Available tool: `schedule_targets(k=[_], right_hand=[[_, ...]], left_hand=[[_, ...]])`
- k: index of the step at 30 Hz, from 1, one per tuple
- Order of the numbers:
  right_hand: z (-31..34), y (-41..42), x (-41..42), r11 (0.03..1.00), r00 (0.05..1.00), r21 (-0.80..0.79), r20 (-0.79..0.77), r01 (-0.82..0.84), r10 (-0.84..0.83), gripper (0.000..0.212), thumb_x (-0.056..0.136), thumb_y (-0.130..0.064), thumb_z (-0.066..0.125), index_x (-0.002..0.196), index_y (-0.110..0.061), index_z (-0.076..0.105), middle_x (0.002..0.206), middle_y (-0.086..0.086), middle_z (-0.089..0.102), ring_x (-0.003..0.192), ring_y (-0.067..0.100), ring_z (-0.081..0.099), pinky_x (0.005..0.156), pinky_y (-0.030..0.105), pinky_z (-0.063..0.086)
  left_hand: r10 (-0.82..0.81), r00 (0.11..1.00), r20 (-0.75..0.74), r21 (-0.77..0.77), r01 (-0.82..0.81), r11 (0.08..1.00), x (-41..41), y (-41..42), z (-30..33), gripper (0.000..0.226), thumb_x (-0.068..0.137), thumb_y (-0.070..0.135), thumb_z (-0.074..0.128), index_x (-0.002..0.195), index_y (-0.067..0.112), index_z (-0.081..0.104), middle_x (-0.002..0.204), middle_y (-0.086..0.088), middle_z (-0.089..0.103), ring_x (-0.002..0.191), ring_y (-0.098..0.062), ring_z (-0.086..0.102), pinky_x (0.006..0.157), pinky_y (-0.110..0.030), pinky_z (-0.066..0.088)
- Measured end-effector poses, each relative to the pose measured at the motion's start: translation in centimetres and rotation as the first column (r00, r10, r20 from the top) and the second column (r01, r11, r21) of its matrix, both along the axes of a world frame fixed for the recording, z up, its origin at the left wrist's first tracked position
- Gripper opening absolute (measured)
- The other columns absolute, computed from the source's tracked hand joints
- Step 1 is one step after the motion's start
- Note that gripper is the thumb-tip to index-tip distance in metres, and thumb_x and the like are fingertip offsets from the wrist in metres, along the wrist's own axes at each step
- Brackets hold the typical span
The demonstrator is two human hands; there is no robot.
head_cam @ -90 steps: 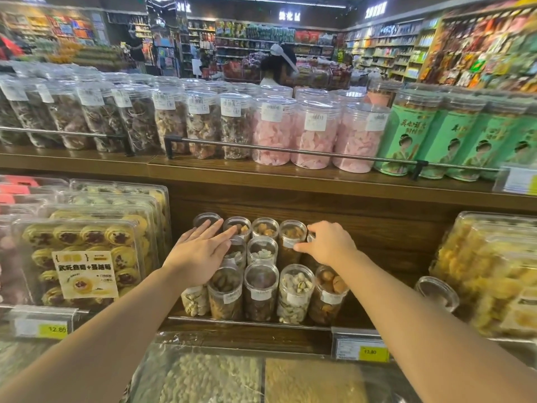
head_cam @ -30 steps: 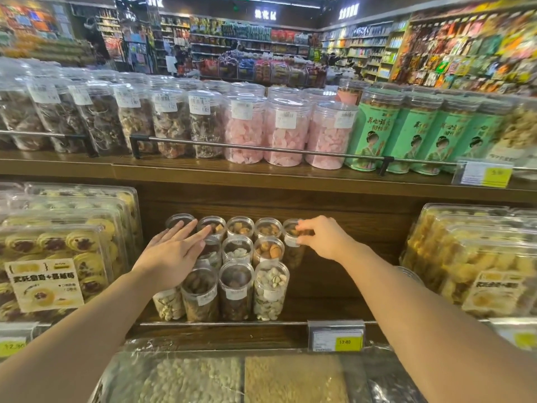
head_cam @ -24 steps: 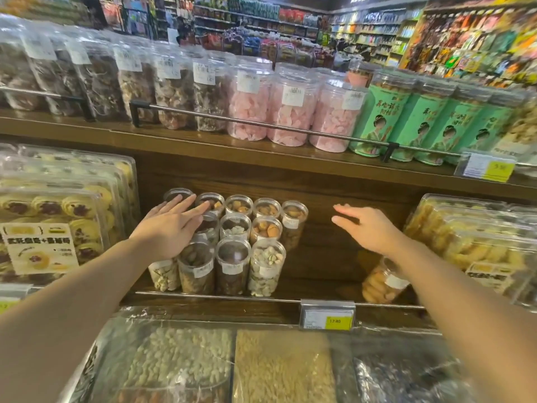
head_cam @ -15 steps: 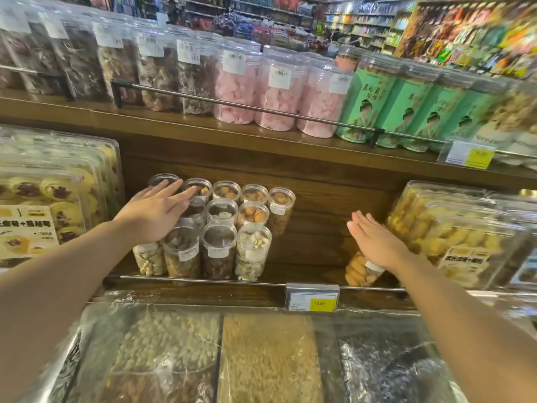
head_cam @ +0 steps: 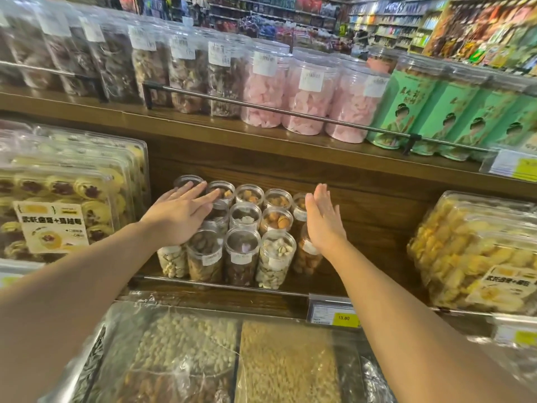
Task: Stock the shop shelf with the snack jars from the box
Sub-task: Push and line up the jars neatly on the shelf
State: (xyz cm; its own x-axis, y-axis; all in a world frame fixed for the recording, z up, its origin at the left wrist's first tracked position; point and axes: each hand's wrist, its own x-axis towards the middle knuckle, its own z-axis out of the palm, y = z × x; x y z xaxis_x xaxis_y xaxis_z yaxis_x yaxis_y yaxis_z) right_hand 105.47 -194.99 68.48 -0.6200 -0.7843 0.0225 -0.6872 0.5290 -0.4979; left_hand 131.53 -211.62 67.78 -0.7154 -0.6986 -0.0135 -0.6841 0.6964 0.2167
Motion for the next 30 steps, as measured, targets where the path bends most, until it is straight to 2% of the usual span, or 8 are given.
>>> schedule_targets(k=[7,10,12,15,19,23,28,30], right_hand=[[-0.6,-2.1,-0.2,0.995,0.979,0.085,-0.192,-0.054,0.070,0.066,0.103,-0.048,-0.003,0.162,-0.018,-0.004,0.168,0.003,-0.011,0.154,0.015,-0.011,0.125,0.039,-0.009],[-1.2,-1.8,0.2,0.992,0.987,-0.124,-0.163,-0.020,-0.001,0.062,0.106,-0.050,0.011,0.160,-0.022,0.023,0.169,0.001,0.009,0.156,0.016,0.004,0.127,0.038,-0.001],[-1.4,-1.6,0.5,0.966,0.993,-0.257,-0.102,0.033,-0.061,0.052,0.108,-0.048,0.024,0.152,-0.025,0.039,0.167,0.000,0.022,0.154,0.018,0.018,0.126,0.042,0.016],[-1.4,-1.7,0.7,0.952,0.980,-0.305,-0.181,0.027,-0.086,0.045,0.107,-0.043,0.032,0.143,-0.020,0.048,0.158,0.005,0.035,0.145,0.022,0.032,0.120,0.039,0.031],[-1.5,-2.0,0.2,0.953,0.963,-0.302,-0.258,-0.009,-0.073,0.039,0.107,-0.039,0.036,0.134,-0.015,0.051,0.139,0.005,0.042,0.129,0.020,0.041,0.109,0.031,0.034],[-1.7,-2.1,-0.1,0.964,0.950,-0.264,-0.308,-0.039,-0.046,0.037,0.106,-0.041,0.036,0.128,-0.016,0.052,0.132,0.004,0.045,0.124,0.019,0.041,0.109,0.034,0.034],[-0.8,-2.0,-0.2,0.978,0.982,-0.210,-0.185,-0.005,-0.035,0.039,0.106,-0.044,0.035,0.132,-0.019,0.050,0.135,0.004,0.042,0.129,0.023,0.038,0.113,0.039,0.029],[-0.1,-1.4,0.2,0.967,0.977,-0.256,-0.205,0.004,-0.058,0.045,0.104,-0.049,0.033,0.134,-0.020,0.050,0.138,0.003,0.041,0.131,0.023,0.038,0.116,0.044,0.027]], left_hand=[[-0.004,1.000,-0.005,0.004,0.004,1.000,0.1,0.0,0.2,0.052,0.106,0.054,0.008,0.157,0.052,0.009,0.169,0.013,-0.001,0.155,-0.009,-0.009,0.126,-0.035,-0.005],[-0.008,1.000,-0.009,0.002,0.008,1.000,0.1,0.0,0.2,0.052,0.106,0.054,0.008,0.157,0.051,0.008,0.169,0.013,-0.001,0.155,-0.009,-0.009,0.126,-0.035,-0.005],[-0.007,1.000,-0.007,0.007,0.007,1.000,0.1,0.0,0.2,0.052,0.106,0.054,0.007,0.157,0.052,0.007,0.169,0.013,-0.001,0.155,-0.009,-0.010,0.126,-0.036,-0.005],[-0.010,1.000,-0.012,0.009,0.010,1.000,0.2,-0.1,0.1,0.051,0.106,0.054,0.007,0.157,0.052,0.007,0.169,0.013,-0.003,0.155,-0.009,-0.011,0.126,-0.036,-0.006],[-0.010,1.000,-0.013,0.013,0.010,1.000,0.2,-0.1,0.0,0.051,0.106,0.054,0.008,0.157,0.051,0.006,0.169,0.011,-0.004,0.155,-0.010,-0.011,0.125,-0.035,-0.007],[-0.015,1.000,-0.001,0.016,0.015,1.000,0.1,0.1,0.2,0.052,0.107,0.051,0.009,0.159,0.048,0.005,0.169,0.010,-0.005,0.155,-0.010,-0.011,0.125,-0.034,-0.007],[-0.016,1.000,-0.004,0.013,0.017,1.000,0.1,0.3,0.4,0.051,0.108,0.049,0.011,0.159,0.047,0.007,0.169,0.010,-0.003,0.155,-0.010,-0.011,0.124,-0.033,-0.007],[-0.017,1.000,-0.001,0.014,0.017,1.000,0.1,0.3,0.4,0.051,0.108,0.049,0.011,0.159,0.048,0.007,0.169,0.010,-0.003,0.155,-0.011,-0.010,0.121,-0.032,-0.009]])
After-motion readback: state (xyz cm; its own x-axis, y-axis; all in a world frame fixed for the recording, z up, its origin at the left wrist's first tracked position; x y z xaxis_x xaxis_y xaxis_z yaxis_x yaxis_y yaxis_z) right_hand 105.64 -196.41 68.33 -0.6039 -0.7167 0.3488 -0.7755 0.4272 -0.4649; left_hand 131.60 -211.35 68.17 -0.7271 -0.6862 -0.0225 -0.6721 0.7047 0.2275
